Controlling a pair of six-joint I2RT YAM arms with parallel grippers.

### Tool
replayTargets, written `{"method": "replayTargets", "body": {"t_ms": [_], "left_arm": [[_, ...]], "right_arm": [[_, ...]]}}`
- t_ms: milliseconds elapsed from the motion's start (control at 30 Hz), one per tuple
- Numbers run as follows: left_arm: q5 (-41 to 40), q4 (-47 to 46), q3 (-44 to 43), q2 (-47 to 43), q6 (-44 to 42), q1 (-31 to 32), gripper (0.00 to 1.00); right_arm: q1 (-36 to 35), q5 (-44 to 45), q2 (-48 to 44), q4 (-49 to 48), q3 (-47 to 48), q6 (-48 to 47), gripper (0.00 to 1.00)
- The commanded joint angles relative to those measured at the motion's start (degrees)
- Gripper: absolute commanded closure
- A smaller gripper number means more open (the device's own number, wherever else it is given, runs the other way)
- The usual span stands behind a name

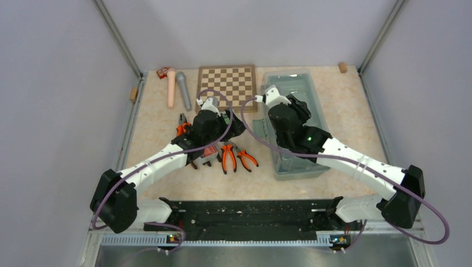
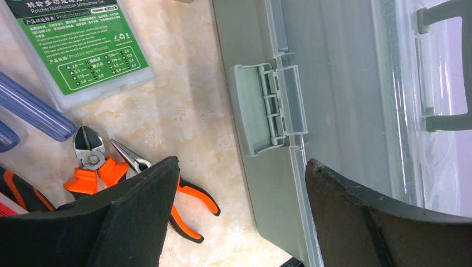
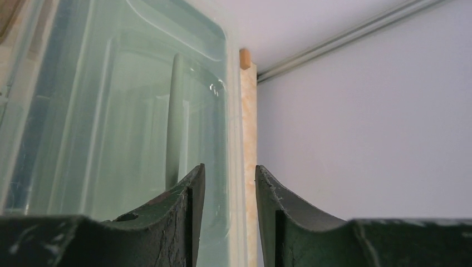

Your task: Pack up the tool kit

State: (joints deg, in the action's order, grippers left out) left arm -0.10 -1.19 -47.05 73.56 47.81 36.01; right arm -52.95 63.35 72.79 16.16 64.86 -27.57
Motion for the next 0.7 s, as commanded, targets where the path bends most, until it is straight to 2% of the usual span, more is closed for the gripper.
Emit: {"method": "replayTargets", "body": {"t_ms": [0, 333, 533, 667], "left_arm": [[-0.65, -0.53, -1.55, -2.28, -1.05, 0.20, 0.12], [-0.88, -0.54, -1.24, -2.66, -0.93, 0.20, 0.12], [-0.21, -0.89, -1.30, -2.13, -0.66, 0.21, 0.12], [-0.17, -0.68, -1.39, -2.21, -0.68, 0.20, 0.12]], "right_arm": [[2.52, -4.20, -0.44, 5.67, 1.79, 8.15, 0.62], [3.17, -7.19, -3.37, 12.34, 12.26, 13.04, 0.54], [3.20, -21.43, -2.94, 16.82, 14.52, 16.06, 0.42], [5.36, -23.04, -0.59, 17.40, 13.48, 19.10, 0.43]]}}
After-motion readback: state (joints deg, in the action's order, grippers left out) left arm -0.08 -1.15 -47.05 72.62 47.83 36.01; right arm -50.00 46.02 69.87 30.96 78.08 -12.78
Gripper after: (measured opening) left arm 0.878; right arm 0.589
